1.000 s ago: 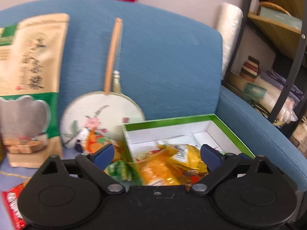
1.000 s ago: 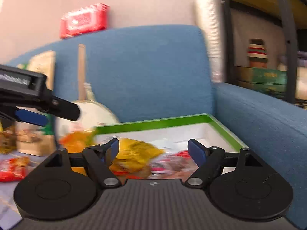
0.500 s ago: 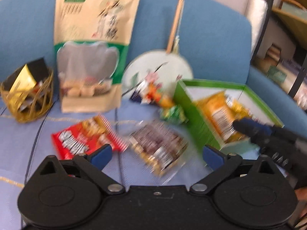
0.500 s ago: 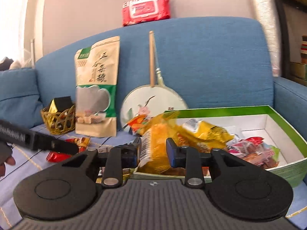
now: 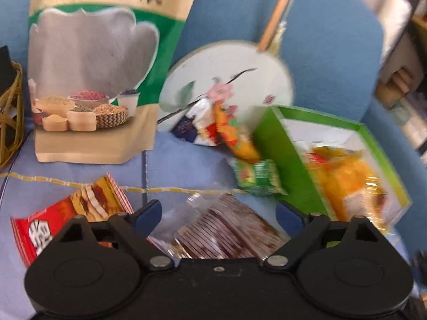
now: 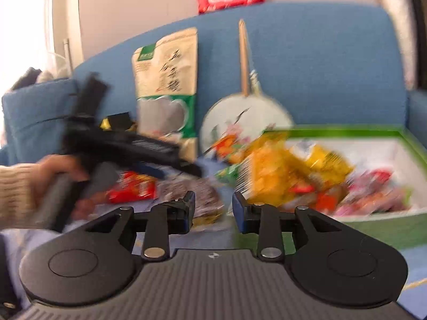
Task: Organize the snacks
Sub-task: 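Move both grippers toward the brown chocolate bag on the table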
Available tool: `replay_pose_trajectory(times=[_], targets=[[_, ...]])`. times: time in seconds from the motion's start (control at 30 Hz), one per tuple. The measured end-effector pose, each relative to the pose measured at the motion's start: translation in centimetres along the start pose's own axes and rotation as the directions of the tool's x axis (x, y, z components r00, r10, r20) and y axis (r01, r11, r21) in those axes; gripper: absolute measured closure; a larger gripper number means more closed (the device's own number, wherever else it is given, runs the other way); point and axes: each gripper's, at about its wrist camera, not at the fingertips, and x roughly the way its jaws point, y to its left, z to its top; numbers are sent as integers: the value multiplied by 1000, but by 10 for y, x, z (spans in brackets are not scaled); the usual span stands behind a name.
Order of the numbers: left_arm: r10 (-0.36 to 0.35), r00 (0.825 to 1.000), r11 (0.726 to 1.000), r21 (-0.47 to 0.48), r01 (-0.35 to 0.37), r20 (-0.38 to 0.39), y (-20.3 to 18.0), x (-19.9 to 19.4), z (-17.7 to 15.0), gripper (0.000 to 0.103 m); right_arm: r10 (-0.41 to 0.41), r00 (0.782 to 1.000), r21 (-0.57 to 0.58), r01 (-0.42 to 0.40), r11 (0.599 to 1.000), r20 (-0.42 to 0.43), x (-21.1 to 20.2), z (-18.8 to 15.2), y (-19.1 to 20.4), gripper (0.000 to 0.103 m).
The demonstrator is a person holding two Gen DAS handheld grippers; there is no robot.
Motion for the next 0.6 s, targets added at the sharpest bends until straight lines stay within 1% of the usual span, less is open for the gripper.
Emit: replay_pose_trajectory(times=[0.07,0.1,0.13,0.17,0.2,0.27,0.3,0.33,0.4,0.47,0.53,0.6], targets=[[29,999,1000,13,-28,-32,3,11,2,0,73,995,70,-68,995,-66,11,-5,0,44],[20,999,1000,13,-20,-46,5,12,0,0,87,991,84,-79,993,-102,17,-8,1,42],[9,999,1000,13,-8,-45,7,11,-2,0,88,987,92,-76,993,-137,22,-11,1,40],[2,999,1000,12,-1,-49,7,7,-6,3,79,985,104,-63,993,-156,26,-14,1,39],[-11,998,1000,11,12,-58,7,2,-12,5,67,982,123,-46,991,-174,29,-16,0,36],[-41,996,999,26,43,-78,5,-7,-24,5,63,980,170,-31,985,-187,33,-19,-3,24],[-50,995,997,46,54,-86,3,-13,-33,5,61,980,199,-24,980,-187,33,-19,-6,8],[-59,994,996,62,65,-88,0,-20,-42,5,60,981,219,-19,976,-185,34,-20,-8,0],[-88,991,994,49,93,-100,1,-33,-55,6,60,982,255,-12,967,-181,33,-21,-11,0],[-125,986,992,-6,125,-110,7,-46,-64,7,67,981,303,-9,953,-181,33,-24,-15,0],[-153,983,988,-40,149,-105,14,-59,-67,6,97,978,354,-25,935,-187,34,-27,-18,0],[-155,983,987,-60,150,-93,18,-69,-64,4,113,974,373,-32,927,-196,29,-31,-15,0]])
